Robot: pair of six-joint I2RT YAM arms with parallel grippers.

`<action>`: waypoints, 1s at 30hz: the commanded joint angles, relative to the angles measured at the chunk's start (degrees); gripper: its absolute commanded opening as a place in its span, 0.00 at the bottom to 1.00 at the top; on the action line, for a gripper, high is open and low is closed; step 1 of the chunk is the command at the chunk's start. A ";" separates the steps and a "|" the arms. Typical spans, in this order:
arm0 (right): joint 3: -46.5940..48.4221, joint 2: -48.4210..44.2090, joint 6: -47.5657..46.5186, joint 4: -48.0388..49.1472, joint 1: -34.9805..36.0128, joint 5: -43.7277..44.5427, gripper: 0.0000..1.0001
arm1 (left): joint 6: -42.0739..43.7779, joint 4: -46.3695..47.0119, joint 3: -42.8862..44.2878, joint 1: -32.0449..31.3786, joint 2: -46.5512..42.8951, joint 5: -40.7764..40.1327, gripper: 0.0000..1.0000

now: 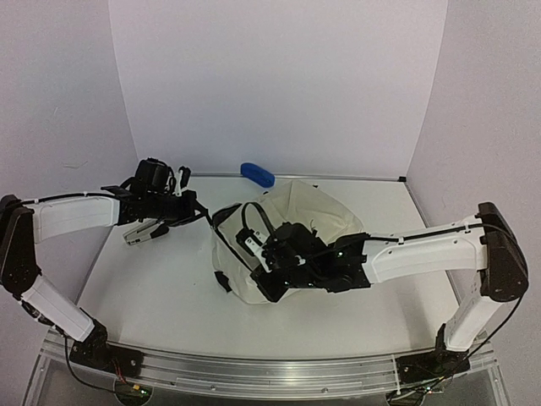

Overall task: Pack the student bag
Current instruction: Zip the student bag at the center of the board.

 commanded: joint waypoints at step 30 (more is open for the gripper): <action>1.34 -6.35 12.83 -9.86 9.60 -5.33 0.17 | 1.76 19.28 3.84 8.23 7.52 10.78 0.00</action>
